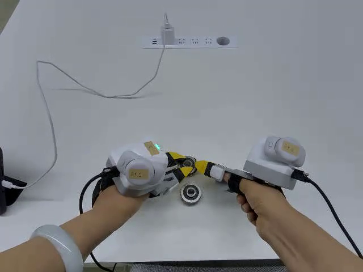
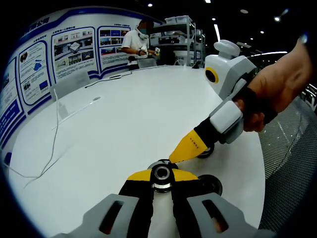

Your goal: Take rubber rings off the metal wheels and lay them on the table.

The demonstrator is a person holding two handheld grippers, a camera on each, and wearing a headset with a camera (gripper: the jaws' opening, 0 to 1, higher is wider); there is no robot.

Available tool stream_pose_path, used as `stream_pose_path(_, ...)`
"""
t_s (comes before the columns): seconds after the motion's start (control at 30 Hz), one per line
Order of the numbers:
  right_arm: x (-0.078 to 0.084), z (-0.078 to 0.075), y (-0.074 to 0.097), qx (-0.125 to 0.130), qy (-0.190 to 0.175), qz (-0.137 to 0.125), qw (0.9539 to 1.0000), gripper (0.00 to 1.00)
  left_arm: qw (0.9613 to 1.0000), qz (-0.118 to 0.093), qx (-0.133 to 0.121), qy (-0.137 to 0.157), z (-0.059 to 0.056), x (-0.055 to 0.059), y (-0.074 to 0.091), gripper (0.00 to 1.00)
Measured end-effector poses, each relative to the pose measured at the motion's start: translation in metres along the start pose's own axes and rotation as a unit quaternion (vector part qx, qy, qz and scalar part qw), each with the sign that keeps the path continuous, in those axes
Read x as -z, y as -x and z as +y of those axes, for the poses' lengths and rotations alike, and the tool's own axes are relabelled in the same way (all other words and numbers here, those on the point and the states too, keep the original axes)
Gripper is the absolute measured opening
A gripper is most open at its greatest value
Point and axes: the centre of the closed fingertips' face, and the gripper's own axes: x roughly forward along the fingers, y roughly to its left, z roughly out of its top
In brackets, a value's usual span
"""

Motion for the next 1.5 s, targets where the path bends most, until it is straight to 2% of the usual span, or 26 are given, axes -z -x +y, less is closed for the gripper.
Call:
stream_pose_path(0.53,0.000,0.007,0.000,-0.011,-0.004,0.000,0.9999,0.01,1.0000,-0.001,0.000,-0.001,0.000,0.000,0.000,0.14)
stream_pose_path(0.67,0.001,0.016,0.000,-0.021,-0.002,0.002,0.9998,0.01,1.0000,-0.001,0.000,0.000,0.000,0.000,0.000,0.14)
stream_pose_path(0.7,-0.005,0.028,-0.001,-0.055,-0.002,-0.016,0.9984,0.01,1.0000,-0.001,0.000,-0.001,0.000,0.000,0.000,0.14)
stream_pose_path(0.73,-0.010,0.039,0.001,-0.067,-0.049,-0.023,0.9963,0.01,1.0000,-0.001,0.000,-0.001,0.000,0.000,0.000,0.14)
stream_pose_path(0.77,-0.013,0.041,0.001,-0.062,-0.018,-0.024,0.9976,0.01,1.0000,-0.001,0.000,-0.001,-0.001,0.000,0.000,0.14)
stream_pose_path(0.83,-0.018,0.050,-0.001,-0.066,0.002,-0.026,0.9975,0.01,1.0000,-0.001,0.000,-0.001,-0.001,0.000,0.000,0.14)
stream_pose_path(0.9,-0.014,0.045,-0.003,-0.057,0.017,-0.015,0.9981,0.01,1.0000,0.000,0.000,-0.002,-0.001,0.000,0.000,0.14)
stream_pose_path(1.1,-0.004,0.021,0.004,-0.021,0.033,0.000,0.9992,0.01,1.0000,0.000,-0.001,-0.001,-0.001,0.000,0.001,0.14)
stream_pose_path(1.23,-0.005,0.007,0.006,0.005,0.041,-0.004,0.9991,0.02,1.0000,0.000,-0.001,-0.001,-0.001,0.000,0.001,0.14)
stream_pose_path(1.33,-0.005,0.002,0.008,0.019,0.052,-0.003,0.9984,0.02,1.0000,0.000,-0.002,-0.001,0.000,0.000,0.000,0.14)
stream_pose_path(1.43,-0.003,-0.001,0.005,0.023,0.049,0.003,0.9986,0.10,1.0000,0.000,-0.002,0.000,-0.001,0.000,0.000,0.14)
stream_pose_path(1.5,-0.002,-0.002,0.003,0.022,0.053,0.005,0.9983,0.09,1.0000,-0.001,-0.002,0.000,-0.001,0.000,0.000,0.14)
